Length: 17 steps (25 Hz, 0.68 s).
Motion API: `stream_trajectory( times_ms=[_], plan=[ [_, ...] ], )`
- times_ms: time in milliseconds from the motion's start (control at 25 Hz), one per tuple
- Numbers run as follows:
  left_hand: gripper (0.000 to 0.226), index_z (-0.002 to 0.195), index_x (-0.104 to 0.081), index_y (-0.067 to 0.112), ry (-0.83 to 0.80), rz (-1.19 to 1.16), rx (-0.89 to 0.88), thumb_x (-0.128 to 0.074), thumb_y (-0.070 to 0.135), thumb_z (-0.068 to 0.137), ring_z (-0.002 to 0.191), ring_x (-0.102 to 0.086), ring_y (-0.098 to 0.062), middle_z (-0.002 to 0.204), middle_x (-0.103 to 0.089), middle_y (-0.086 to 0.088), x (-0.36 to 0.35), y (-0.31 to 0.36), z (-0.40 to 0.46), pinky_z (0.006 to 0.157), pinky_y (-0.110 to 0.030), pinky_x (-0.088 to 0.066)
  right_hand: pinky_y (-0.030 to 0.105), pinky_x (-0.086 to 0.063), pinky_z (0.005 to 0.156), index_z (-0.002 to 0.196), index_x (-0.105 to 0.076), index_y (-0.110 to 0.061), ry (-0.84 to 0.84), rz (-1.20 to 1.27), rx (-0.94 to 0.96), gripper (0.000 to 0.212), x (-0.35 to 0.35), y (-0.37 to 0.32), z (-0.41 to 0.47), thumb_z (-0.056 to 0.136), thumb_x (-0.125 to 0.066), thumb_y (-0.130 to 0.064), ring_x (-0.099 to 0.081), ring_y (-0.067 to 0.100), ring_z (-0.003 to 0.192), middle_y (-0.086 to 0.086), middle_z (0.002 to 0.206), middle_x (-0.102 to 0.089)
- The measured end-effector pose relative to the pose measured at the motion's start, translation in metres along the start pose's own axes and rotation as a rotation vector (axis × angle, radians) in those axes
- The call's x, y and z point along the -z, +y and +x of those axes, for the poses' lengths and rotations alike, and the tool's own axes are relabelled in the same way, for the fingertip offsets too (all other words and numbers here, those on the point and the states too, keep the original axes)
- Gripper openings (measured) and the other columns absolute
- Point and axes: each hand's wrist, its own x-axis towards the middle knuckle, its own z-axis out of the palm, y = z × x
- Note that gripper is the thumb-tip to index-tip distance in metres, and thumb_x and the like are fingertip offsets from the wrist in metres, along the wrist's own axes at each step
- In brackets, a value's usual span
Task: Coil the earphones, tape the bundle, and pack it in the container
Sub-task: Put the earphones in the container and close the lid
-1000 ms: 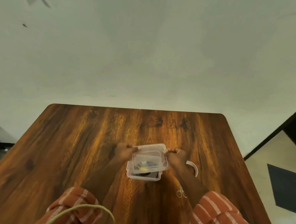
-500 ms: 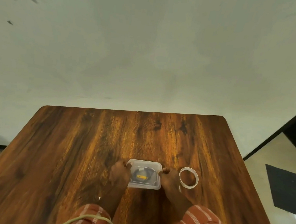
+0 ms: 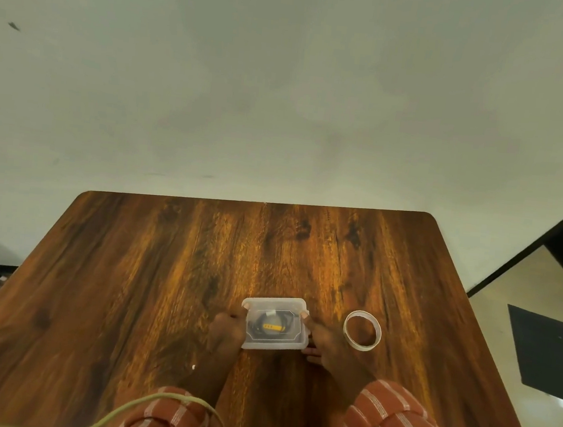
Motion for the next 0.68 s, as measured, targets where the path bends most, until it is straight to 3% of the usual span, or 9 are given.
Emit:
stream_trajectory(
  times_ms=[80,200,360,520,680],
  plan=[
    [0.038,0.124,-0.057,0.003,-0.099,0.013,0.006,-0.050,0.032,0.100,0.111,-0.063,-0.030,0.124,-0.063,-0.018,0.005,0.000,0.004,0.095,-0.038,-0.053,0.040,-0.056,0.080,0.108,-0.051,-0.017,0.044,0.053,0.023,0.040,-0.002,0.004,0.001,0.088,-0.066,-0.048,-0.063,0.024,0.086,0.004,0.095,-0.065],
    [0.039,0.119,-0.063,0.001,-0.210,-0.252,-0.002,-0.062,0.030,0.093,0.089,-0.068,-0.024,0.117,-0.067,-0.017,0.013,-0.007,0.011,0.066,-0.027,-0.059,0.030,-0.051,0.070,0.104,-0.064,-0.018,0.173,-0.005,0.243,0.028,-0.002,0.011,-0.002,0.087,-0.071,-0.039,-0.062,0.017,0.079,-0.002,0.088,-0.067],
    [0.029,0.111,-0.068,0.004,0.106,0.173,-0.046,-0.061,0.026,0.094,0.103,-0.066,-0.030,0.115,-0.068,-0.017,0.009,-0.006,0.007,0.090,-0.042,-0.057,0.032,-0.054,0.081,0.105,-0.075,-0.007,0.363,-0.405,0.575,0.023,-0.002,0.018,-0.014,0.091,-0.067,-0.022,-0.067,0.020,0.087,0.010,0.105,-0.076],
    [0.027,0.108,-0.069,0.006,0.121,0.267,-0.212,-0.059,0.028,0.095,0.100,-0.067,-0.026,0.108,-0.070,-0.012,0.004,-0.007,-0.004,0.089,-0.038,-0.055,0.031,-0.053,0.093,0.114,-0.072,-0.012,0.448,-0.683,0.643,0.031,-0.005,0.018,-0.028,0.098,-0.055,-0.033,-0.067,0.021,0.101,0.005,0.115,-0.072],
    [0.022,0.109,-0.066,0.004,0.116,0.340,-0.201,-0.058,0.021,0.097,0.097,-0.065,-0.024,0.106,-0.068,-0.013,0.005,0.001,-0.003,0.086,-0.033,-0.054,0.034,-0.049,0.102,0.124,-0.063,-0.011,0.381,-0.804,0.657,0.032,0.003,0.016,-0.027,0.101,-0.048,-0.029,-0.063,0.023,0.112,0.006,0.126,-0.065]
  ],
)
